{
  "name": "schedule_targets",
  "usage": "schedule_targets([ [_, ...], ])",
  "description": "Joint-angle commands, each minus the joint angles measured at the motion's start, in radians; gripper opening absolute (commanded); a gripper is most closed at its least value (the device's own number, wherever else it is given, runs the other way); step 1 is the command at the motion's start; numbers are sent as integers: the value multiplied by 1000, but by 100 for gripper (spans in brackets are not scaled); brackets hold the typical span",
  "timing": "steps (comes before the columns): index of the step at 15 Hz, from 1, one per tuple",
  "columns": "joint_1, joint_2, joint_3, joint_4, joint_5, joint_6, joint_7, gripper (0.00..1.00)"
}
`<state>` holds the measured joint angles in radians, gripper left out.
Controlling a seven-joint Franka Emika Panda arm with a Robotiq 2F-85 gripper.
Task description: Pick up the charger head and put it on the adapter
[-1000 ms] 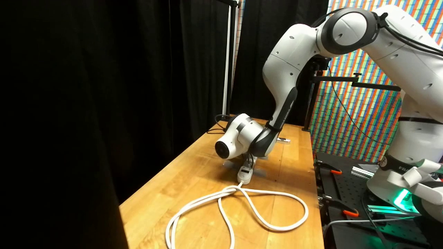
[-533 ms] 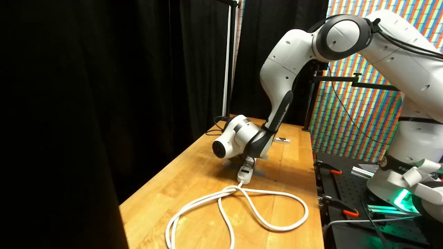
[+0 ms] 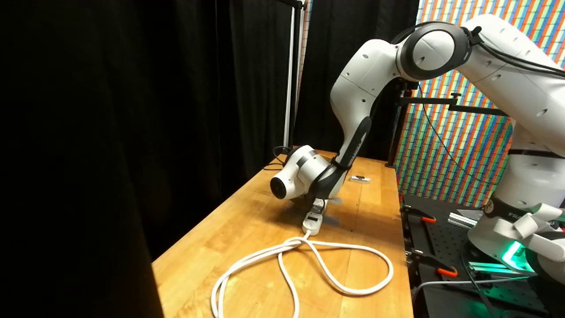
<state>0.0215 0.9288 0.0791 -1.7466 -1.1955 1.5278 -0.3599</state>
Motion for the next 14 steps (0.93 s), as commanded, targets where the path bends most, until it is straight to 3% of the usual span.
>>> schedule_targets([
  [1, -1, 23, -4, 33, 14, -11, -36, 23],
  [14, 25, 27, 24, 10, 18, -21, -35, 23],
])
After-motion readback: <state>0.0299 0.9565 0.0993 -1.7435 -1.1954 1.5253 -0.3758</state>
